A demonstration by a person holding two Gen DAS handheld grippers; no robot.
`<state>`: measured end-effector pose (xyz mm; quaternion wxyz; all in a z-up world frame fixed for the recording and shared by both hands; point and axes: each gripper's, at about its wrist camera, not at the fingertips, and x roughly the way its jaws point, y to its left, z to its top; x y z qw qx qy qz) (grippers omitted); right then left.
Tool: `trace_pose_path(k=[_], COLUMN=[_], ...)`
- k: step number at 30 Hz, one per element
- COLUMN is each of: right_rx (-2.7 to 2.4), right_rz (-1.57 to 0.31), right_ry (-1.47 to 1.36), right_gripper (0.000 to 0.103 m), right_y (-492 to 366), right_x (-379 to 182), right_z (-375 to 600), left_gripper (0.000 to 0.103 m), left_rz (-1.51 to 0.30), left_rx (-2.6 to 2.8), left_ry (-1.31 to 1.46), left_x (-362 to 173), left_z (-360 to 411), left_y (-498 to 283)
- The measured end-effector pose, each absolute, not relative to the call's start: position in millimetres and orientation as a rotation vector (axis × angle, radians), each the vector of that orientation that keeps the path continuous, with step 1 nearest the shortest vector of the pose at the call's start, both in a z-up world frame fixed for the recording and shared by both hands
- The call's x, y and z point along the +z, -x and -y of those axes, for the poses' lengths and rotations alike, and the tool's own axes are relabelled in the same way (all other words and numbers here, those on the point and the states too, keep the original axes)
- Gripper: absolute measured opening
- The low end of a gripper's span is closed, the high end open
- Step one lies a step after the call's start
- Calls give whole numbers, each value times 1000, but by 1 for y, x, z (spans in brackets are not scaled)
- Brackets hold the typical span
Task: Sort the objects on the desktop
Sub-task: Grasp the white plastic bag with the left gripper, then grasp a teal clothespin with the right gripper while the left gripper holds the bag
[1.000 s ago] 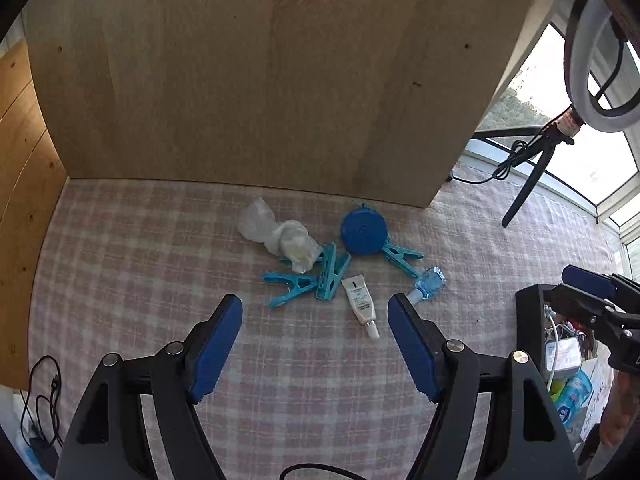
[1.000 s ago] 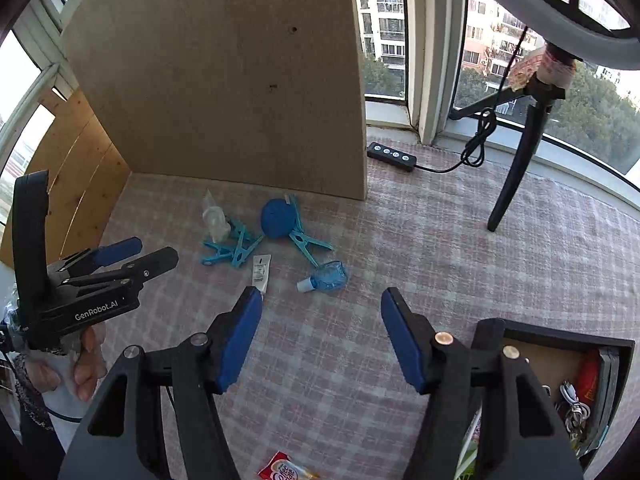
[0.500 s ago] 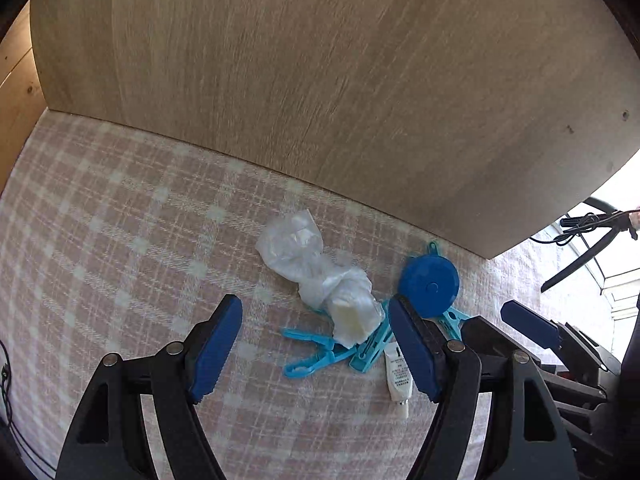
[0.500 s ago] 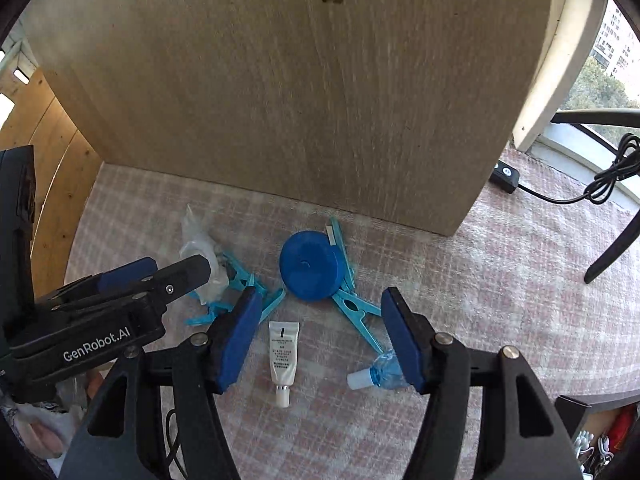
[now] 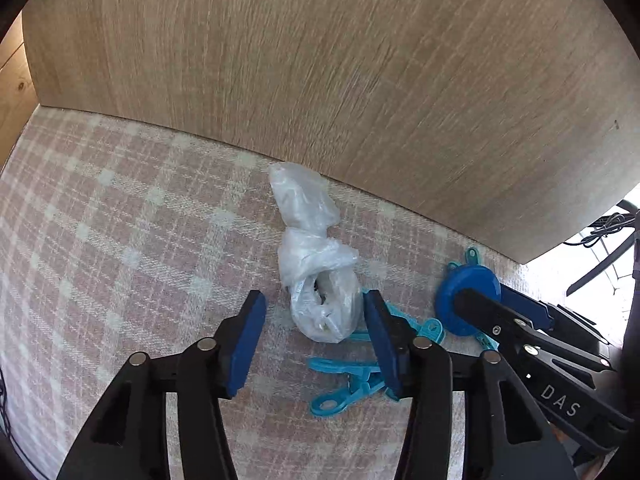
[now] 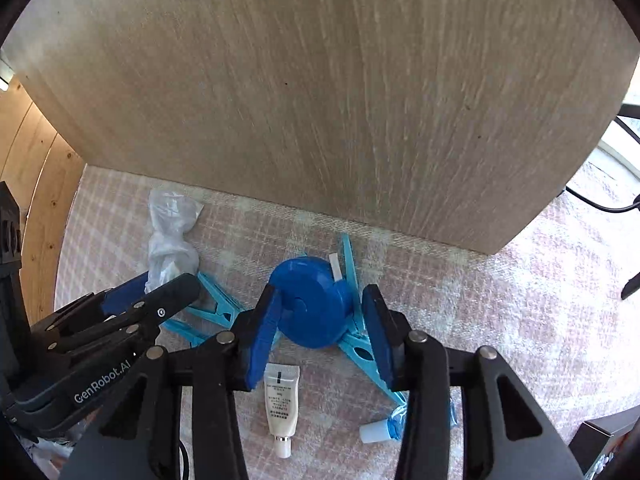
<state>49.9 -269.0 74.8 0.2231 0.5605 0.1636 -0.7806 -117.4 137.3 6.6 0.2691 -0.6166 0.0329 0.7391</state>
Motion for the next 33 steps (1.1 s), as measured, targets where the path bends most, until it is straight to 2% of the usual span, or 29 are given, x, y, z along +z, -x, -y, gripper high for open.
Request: trace_pose_path(k=[14,16,20,23,27,33], right_rx=[-2070,-2066,-2069,-2083,-2179,-2238], right_rz=[-237,-220,-215,-262,-262,-232], right_ry=[-1656,-1663,-1665,-1644,-1600,-1600], right_gripper=[21,15,14,15,37,39], right_y=[-76,-87,-113,-132,-144,-114], right_x=[70,67,66,70,86,108], right_z=[223,216,202,195,198,203], left_gripper=[28,28,28,28,28,28], left_rz=[-126,-134,-177,-202,-174,-132], left_rx=[1860,1848,1843,1850,1853,1904], left_ry=[1556,1547,1510,1498,1523,1536], left_x=[-3,-4,-6,-8,-9,-5], left_z=[-151,-146,-131,-123,-117,-110], left_y=[47,32,-3,-22,-24,-10])
